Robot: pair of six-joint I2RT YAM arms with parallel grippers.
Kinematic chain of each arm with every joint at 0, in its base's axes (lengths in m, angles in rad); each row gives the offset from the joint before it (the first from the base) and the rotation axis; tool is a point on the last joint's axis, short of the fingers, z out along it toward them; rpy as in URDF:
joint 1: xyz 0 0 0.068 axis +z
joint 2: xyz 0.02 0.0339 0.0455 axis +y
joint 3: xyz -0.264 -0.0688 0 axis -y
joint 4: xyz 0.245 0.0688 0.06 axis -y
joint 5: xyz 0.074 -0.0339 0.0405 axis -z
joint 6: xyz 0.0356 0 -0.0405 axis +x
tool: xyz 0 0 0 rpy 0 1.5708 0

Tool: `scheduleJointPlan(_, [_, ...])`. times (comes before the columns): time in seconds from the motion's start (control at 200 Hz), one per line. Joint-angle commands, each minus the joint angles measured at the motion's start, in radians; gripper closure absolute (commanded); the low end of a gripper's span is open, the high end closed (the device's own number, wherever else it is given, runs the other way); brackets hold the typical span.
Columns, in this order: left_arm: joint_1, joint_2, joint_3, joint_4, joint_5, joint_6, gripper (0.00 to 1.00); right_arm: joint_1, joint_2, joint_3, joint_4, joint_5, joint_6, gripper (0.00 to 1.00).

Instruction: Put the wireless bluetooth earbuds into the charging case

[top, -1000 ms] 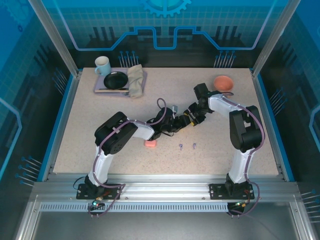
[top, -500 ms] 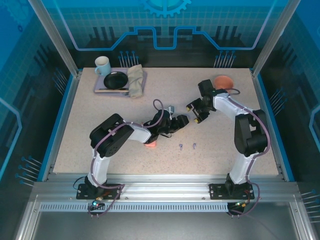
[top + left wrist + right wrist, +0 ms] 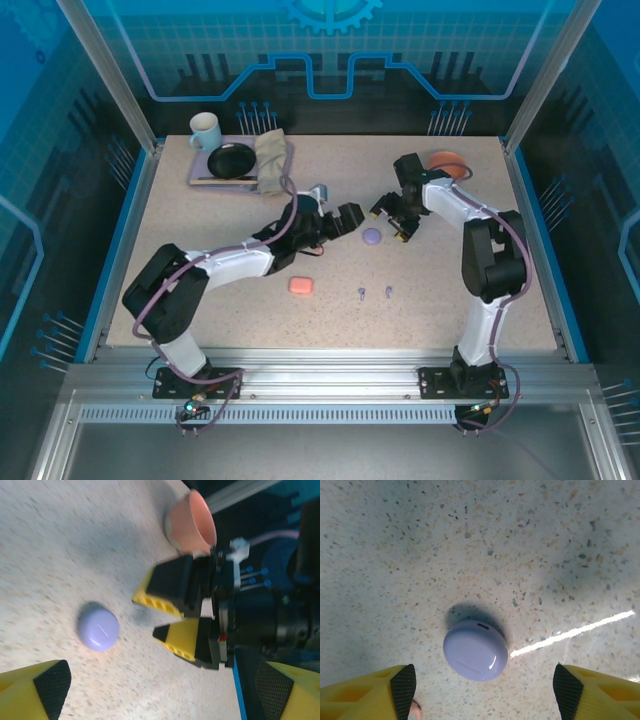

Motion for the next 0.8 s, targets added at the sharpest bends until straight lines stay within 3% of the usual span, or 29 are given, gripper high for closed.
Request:
scheduleJointPlan(0.0, [0.061, -0.054, 0.022, -0.126, -0.017, 0.058, 0.01, -0.010, 0.058, 0.048, 0.018, -0.042, -0.082, 0.24])
scheduleJointPlan(0.295, [0.116, -0.066, 0.048, -0.210, -0.002, 0.086, 0.01, 0.016, 0.167, 0.172, -0.009, -0.083, -0.158, 0.25])
scheduleJointPlan(0.795, [0.115, -0.068, 0.027, -0.200, 0.003, 0.060, 0.01, 0.093, 0.086, 0.025, 0.040, -0.197, -0.182, 0.28])
